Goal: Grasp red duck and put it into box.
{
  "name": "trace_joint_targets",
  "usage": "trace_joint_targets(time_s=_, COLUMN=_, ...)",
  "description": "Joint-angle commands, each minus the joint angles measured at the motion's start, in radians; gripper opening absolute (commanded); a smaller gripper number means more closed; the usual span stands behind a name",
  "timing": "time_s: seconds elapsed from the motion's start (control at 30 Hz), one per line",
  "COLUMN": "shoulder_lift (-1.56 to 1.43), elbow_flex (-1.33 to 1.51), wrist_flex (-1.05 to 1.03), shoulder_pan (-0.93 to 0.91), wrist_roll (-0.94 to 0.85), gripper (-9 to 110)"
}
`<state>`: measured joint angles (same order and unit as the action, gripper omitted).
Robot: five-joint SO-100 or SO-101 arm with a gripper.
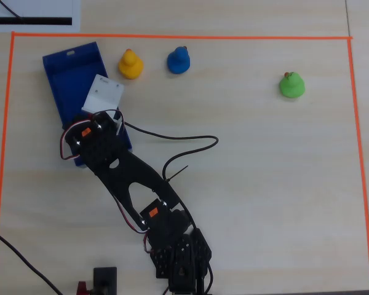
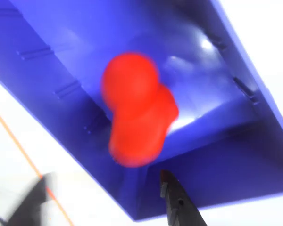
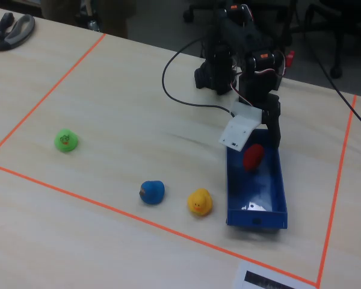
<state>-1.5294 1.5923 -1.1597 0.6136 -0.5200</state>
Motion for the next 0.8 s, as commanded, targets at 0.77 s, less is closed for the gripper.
trace_joint_targets(time_s=0.77, shoulder_lift=-1.562, elbow_flex=0.919, wrist_flex=-0.043, shoulder_pan=-0.69, wrist_roll=-0.626, gripper=0)
